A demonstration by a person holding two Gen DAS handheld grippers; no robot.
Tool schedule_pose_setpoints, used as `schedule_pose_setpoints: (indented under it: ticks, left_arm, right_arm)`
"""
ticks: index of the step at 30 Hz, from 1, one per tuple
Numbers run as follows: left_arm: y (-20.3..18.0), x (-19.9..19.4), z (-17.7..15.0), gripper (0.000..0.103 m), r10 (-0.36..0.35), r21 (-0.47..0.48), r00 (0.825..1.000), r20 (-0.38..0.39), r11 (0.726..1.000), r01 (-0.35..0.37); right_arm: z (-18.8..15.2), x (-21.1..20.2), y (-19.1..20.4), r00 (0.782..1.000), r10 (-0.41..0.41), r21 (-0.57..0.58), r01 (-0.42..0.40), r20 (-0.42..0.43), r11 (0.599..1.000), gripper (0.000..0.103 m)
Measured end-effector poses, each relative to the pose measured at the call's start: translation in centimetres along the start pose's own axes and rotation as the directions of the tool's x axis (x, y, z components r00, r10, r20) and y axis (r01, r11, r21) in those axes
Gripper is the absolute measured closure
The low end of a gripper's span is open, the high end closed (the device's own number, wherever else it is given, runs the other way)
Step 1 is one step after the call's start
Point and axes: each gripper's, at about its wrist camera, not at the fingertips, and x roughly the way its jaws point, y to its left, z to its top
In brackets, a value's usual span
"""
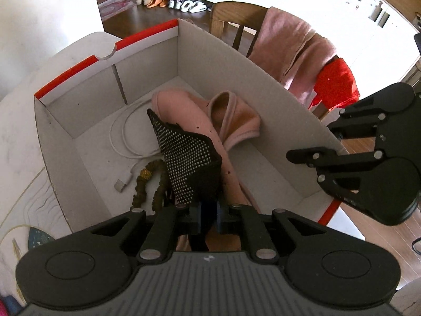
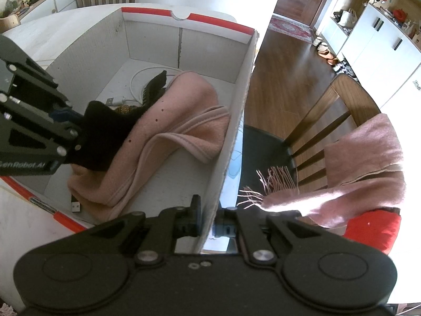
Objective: Organize objects
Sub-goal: 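Open the left tool to release the black gloves in the box, then move the left tool back over the mat toward the blue printed card box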
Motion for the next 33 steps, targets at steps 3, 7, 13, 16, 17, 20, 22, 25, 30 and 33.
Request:
schedule_pose_setpoints:
  ticks: [3,7,13,16,17,20,22,25,30,33]
  left_arm:
    - [0.0,-0.3,-0.4,0.076,-0.008,-0.004,1.0,-0.001,1.0,0.008]
    - [0.2,-1.2,-1.0,0.042,-0.011,-0.017,1.0,0.027,1.0,0.012]
    - [0.6,-3.7,-1.9,0.042,-0.035,-0.034,0.997,0.073,0.999,0.037]
    - [1.2,-5.4,-2.6,0.041,-0.048,-0.051,0.993,0.108,0.997,0.054]
    - [1.4,-5.9,-2.9,0.041,-0.046,-0.056,0.992,0.118,0.997,0.053]
    - [2.1,-7.7,-3.9,0.041,-0.039,-0.076,0.988,0.152,0.996,0.051]
    - [2.7,-8.9,-4.7,0.039,-0.031,-0.094,0.984,0.177,0.994,0.048]
    - [4.0,-10.9,-6.2,0.037,-0.008,-0.131,0.978,0.211,0.991,0.036]
    - [7.0,-13.9,-9.5,0.032,0.07,-0.219,0.968,0.241,0.976,-0.016]
    - [9.0,-15.0,-11.6,0.031,0.117,-0.275,0.965,0.234,0.96,-0.05]
  right_arm:
    - [0.0,0.0,0.0,1.0,0.0,-0.001,0.0,-0.002,1.0,0.097]
    - [0.1,-0.1,-0.2,1.0,-0.005,-0.001,0.005,-0.003,1.0,0.097]
    - [0.2,-0.4,-0.3,1.0,-0.018,0.002,0.018,-0.002,1.0,0.097]
    - [0.3,-0.7,-0.3,1.0,-0.019,0.005,0.019,0.0,1.0,0.097]
    - [0.3,-0.8,-0.3,1.0,-0.02,0.004,0.02,0.0,1.0,0.097]
    - [0.4,-0.9,-0.3,1.0,-0.023,0.003,0.023,0.001,1.0,0.097]
    - [0.4,-1.0,-0.3,1.0,-0.023,0.007,0.023,0.0,1.0,0.097]
    - [0.5,-0.9,-0.5,1.0,-0.015,0.023,0.015,-0.005,1.0,0.097]
    - [0.6,-1.0,-0.8,1.0,-0.003,0.045,0.004,-0.012,0.999,0.098]
    - [0.8,-1.0,-0.9,1.0,0.004,0.059,-0.003,-0.019,0.998,0.098]
